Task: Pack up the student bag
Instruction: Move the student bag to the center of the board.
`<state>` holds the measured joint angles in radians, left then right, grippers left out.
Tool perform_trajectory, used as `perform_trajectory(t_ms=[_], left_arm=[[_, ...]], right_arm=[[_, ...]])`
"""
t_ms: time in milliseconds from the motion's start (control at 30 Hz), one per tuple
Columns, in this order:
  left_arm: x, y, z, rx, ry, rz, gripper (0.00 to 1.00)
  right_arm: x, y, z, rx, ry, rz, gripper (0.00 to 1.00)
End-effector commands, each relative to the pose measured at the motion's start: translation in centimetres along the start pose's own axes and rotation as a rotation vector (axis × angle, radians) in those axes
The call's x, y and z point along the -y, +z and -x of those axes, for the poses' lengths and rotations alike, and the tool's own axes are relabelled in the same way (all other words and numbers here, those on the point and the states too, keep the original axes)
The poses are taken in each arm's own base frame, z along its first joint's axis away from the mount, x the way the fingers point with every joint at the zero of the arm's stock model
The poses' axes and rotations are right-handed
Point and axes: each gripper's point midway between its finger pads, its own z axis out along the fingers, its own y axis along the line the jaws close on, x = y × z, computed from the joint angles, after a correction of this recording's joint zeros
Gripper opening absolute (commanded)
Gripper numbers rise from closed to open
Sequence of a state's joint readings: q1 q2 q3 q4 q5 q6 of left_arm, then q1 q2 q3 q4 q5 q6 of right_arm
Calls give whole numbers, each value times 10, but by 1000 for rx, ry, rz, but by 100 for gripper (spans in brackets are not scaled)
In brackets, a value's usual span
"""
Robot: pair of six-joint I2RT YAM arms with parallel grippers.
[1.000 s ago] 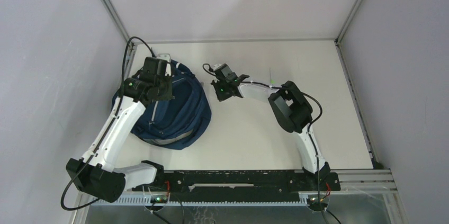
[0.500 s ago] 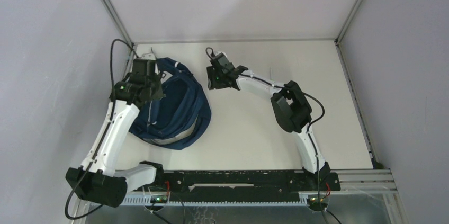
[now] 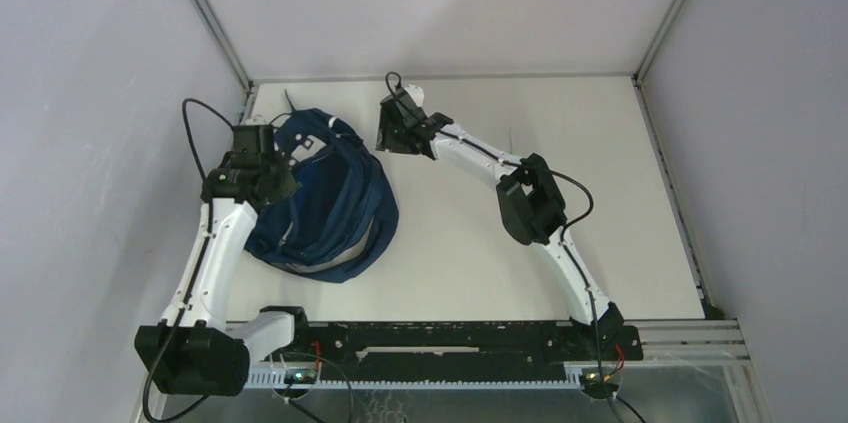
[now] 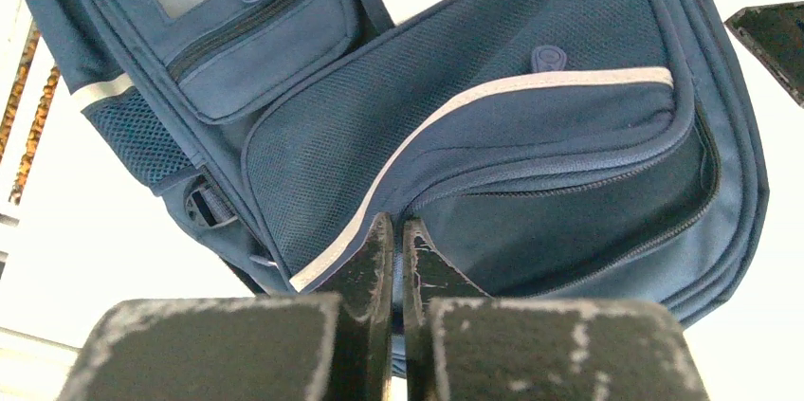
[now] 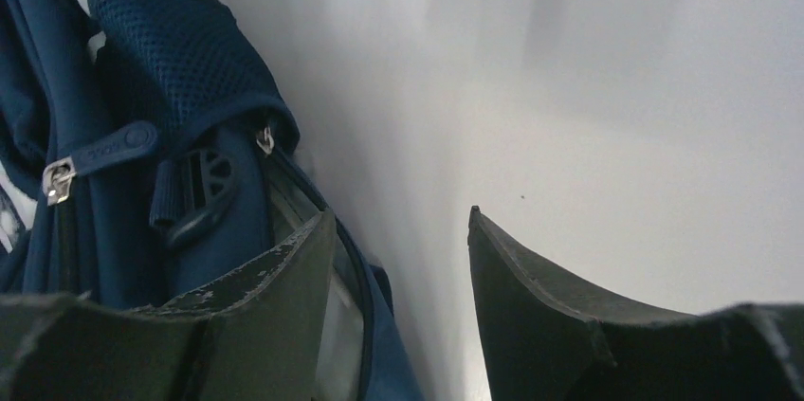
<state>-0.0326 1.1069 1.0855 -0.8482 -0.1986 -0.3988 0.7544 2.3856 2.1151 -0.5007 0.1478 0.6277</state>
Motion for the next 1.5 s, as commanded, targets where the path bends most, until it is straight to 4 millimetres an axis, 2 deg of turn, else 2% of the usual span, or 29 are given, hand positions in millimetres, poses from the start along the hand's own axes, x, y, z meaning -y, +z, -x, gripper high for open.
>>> perform_trajectory(t_ms=[0,200,433,533,733,933,1067,1133,1200,1267,1333,1467], left_arm=[[-39,-3,10,85,-137,164,0],[-61,-18,18,146,-178,275,0],[-79,-20,-7,109,-185,352,0],[-85,-24,-11,97,-189,390,0],[-97,-43,6,163,-187,447,0],[-96,-41,13,123,-86,446,0],[-83,-30,16,106,3,363,0],[-70,-25,18,103,43,283,0],[-47,-20,21,111,123,135,0],[-19,-20,23,150,214,-33,0],[2,-26,28,238,328,-118,0],[34,-37,28,343,582,-174,0]], right_arm=[[-21,2,14,51,67,21,62],[-37,14,10,51,62,60,61],[-43,23,7,54,66,84,62],[-44,29,7,60,66,85,62],[-54,37,3,97,32,92,66],[-73,43,-7,112,-1,135,68],[-83,46,-13,113,-8,168,69],[-86,47,-13,119,-10,176,70],[-86,47,-14,116,-12,176,70],[-81,45,-15,102,-4,165,70],[-73,40,-14,91,24,155,70],[-38,24,-5,67,166,167,69]])
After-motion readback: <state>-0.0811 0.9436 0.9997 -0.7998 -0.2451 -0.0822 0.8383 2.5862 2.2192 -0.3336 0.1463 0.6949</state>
